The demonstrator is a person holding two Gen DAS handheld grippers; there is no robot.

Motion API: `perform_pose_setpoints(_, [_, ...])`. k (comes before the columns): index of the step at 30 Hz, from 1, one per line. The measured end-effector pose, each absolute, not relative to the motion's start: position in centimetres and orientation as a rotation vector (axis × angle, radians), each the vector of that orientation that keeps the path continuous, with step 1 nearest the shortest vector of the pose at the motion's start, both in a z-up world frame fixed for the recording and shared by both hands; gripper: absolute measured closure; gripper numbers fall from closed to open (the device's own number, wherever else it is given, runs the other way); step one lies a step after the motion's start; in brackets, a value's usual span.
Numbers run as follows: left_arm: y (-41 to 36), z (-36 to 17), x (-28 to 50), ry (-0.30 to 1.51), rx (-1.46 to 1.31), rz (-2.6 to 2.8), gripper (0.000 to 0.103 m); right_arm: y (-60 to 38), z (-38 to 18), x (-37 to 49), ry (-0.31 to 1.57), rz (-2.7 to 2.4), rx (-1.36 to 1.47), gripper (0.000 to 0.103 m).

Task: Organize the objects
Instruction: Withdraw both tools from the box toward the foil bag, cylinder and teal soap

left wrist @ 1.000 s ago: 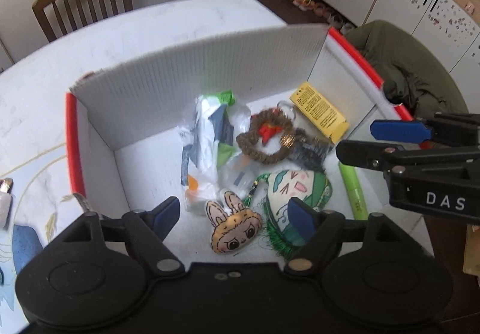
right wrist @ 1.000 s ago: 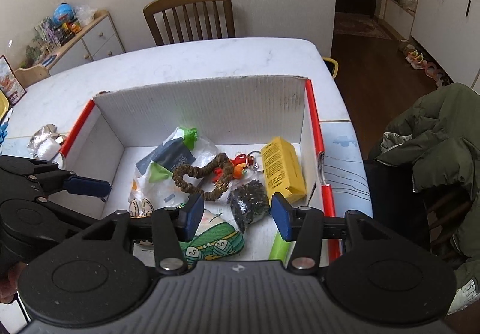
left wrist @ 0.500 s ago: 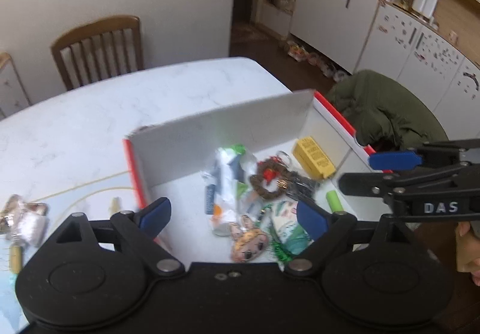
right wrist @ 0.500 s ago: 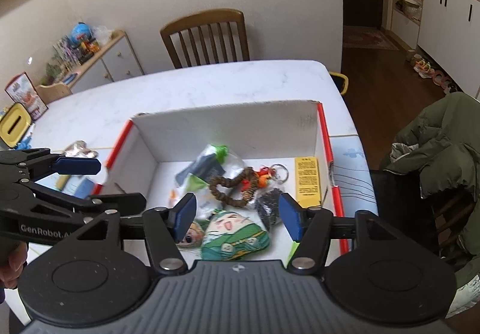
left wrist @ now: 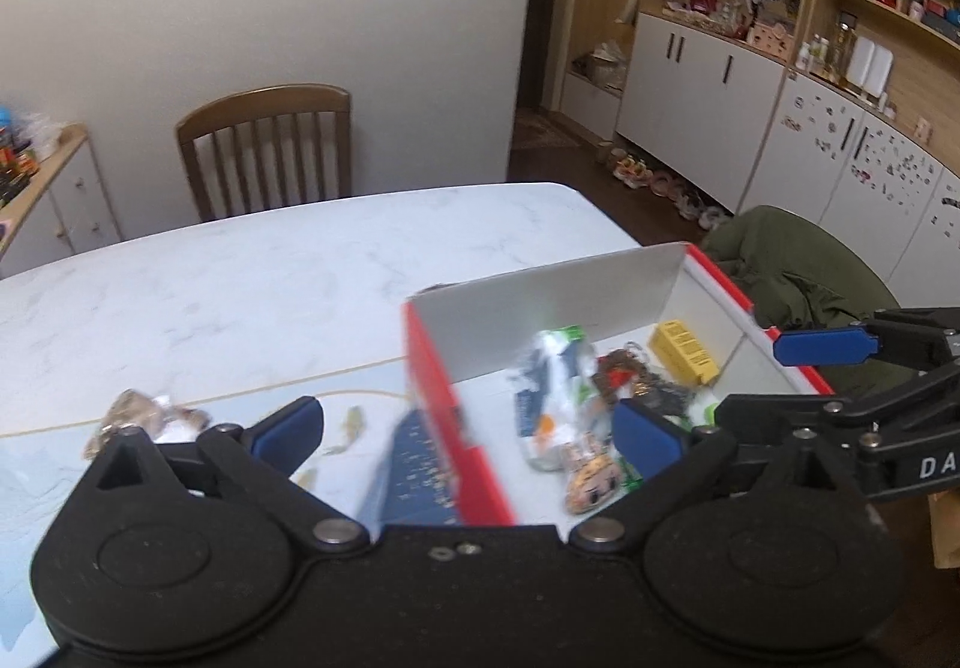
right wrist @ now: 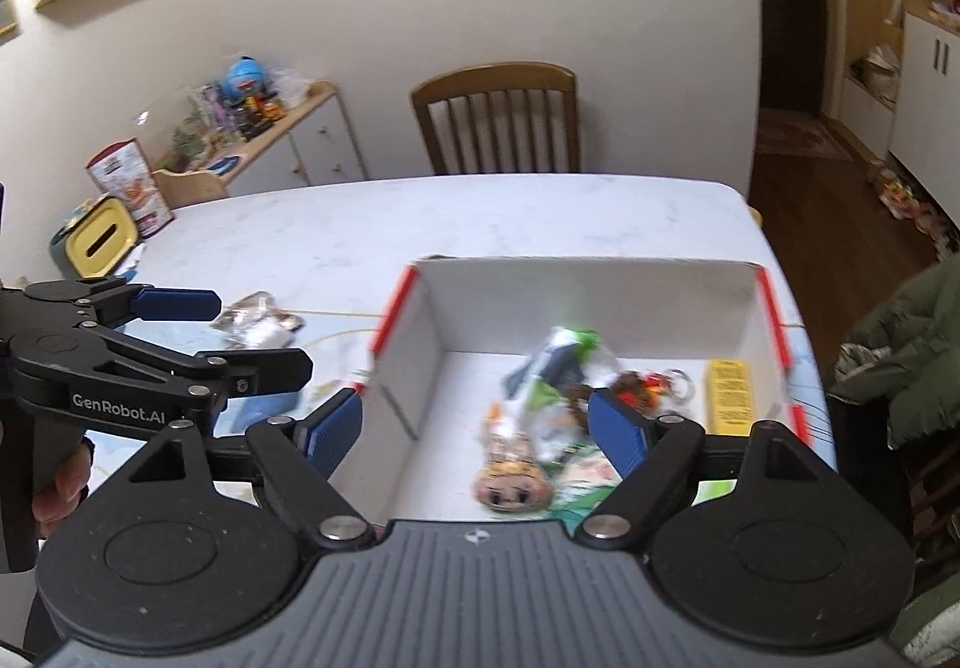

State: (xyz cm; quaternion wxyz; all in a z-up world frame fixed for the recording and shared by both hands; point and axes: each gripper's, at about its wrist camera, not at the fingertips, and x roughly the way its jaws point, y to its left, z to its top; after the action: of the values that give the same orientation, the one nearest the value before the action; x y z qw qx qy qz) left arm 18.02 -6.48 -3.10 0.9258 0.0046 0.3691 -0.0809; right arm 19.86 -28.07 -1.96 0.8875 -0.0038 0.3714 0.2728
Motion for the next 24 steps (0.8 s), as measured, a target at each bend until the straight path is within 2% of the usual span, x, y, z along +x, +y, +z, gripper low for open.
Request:
perform_pose_setpoints(13, [4.1, -4.0, 15.3, 0.742, -0.039, -0.057, 0.001, -18.3, -2.1, 18.6, 0.805, 0.62, -0.04, 0.02])
perform_pose_setpoints(24, [12.4, -7.6, 14.5, 0.786, -0.095, -0.001, 0.001, -9.8, -4.5, 19.7, 0.87, 0.611, -0.083, 0.02])
